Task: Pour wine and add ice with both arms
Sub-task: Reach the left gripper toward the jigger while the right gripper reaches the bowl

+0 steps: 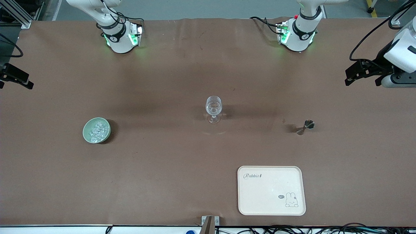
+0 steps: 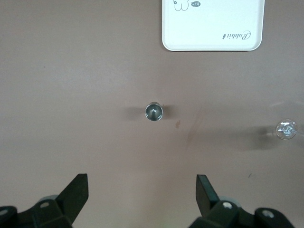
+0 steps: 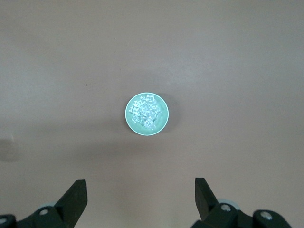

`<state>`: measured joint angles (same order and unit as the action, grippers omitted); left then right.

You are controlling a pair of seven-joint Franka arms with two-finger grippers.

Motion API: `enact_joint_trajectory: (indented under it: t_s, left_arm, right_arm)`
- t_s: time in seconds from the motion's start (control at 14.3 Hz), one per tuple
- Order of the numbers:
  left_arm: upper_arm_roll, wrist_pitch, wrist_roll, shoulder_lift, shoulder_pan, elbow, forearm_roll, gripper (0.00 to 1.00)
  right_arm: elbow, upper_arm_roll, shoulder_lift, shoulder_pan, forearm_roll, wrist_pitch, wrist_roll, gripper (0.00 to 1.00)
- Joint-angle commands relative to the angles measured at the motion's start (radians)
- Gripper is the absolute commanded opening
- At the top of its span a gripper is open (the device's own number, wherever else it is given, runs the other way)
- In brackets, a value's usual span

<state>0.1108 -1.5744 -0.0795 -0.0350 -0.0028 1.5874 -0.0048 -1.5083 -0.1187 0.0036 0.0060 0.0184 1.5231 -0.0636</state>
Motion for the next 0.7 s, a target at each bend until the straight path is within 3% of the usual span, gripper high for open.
enact_joint_trajectory:
  t_s: [0.0, 0.63]
  left_arm:
    - [0.000, 0.016, -0.009, 0.006, 0.001, -0.023, 0.009, 1.00]
    - [-0.011, -0.026, -0.017, 0.110, 0.093, -0.027, 0.009, 1.00]
  right_arm:
    - [0.013, 0.005, 0.004, -0.004, 0.009, -0.001, -0.002, 1.00]
    - [0.000, 0.005, 0.036, -0.004, 0.009, 0.043, -0.005, 1.00]
